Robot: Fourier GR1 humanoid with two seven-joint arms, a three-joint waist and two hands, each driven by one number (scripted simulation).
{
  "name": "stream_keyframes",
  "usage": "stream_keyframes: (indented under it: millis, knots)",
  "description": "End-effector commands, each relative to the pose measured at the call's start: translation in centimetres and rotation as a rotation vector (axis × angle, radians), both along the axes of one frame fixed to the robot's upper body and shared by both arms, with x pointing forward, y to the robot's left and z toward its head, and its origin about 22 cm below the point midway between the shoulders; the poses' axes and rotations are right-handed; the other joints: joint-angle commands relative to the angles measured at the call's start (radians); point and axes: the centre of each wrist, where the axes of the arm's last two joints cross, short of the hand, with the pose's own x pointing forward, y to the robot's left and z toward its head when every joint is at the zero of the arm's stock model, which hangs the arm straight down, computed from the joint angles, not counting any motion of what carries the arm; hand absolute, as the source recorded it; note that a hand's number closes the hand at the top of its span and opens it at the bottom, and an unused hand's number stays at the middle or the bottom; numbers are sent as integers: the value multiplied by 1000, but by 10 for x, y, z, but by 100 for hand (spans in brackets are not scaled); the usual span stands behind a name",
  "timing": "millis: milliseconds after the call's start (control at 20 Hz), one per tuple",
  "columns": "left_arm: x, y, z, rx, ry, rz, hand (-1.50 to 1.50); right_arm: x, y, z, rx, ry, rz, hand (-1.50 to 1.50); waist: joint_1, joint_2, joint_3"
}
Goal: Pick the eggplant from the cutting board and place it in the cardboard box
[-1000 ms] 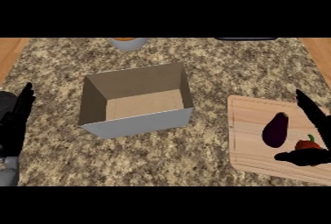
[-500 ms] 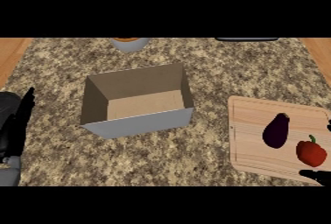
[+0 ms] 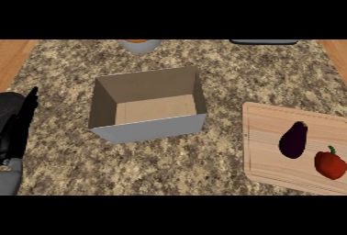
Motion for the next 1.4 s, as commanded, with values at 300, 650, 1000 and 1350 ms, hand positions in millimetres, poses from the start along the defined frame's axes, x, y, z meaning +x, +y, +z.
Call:
stream_keyframes:
  millis: [300, 650, 1000, 1350]
  knots:
    - [7, -2, -2, -15, 21, 0, 0, 69, 44, 17, -161, 345, 152, -150, -1, 0, 0]
    - [-4, 2, 3, 3, 8, 14, 0, 89, 72, -7, -203, 423, 166, -150, -9, -3, 0]
    - [-6, 0, 2, 7, 3, 36, 0, 88, 73, -20, -208, 418, 180, -150, -14, -4, 0]
    - [9, 2, 3, -5, 8, 2, 0, 94, 82, -12, -162, 393, 211, -150, -22, -5, 0]
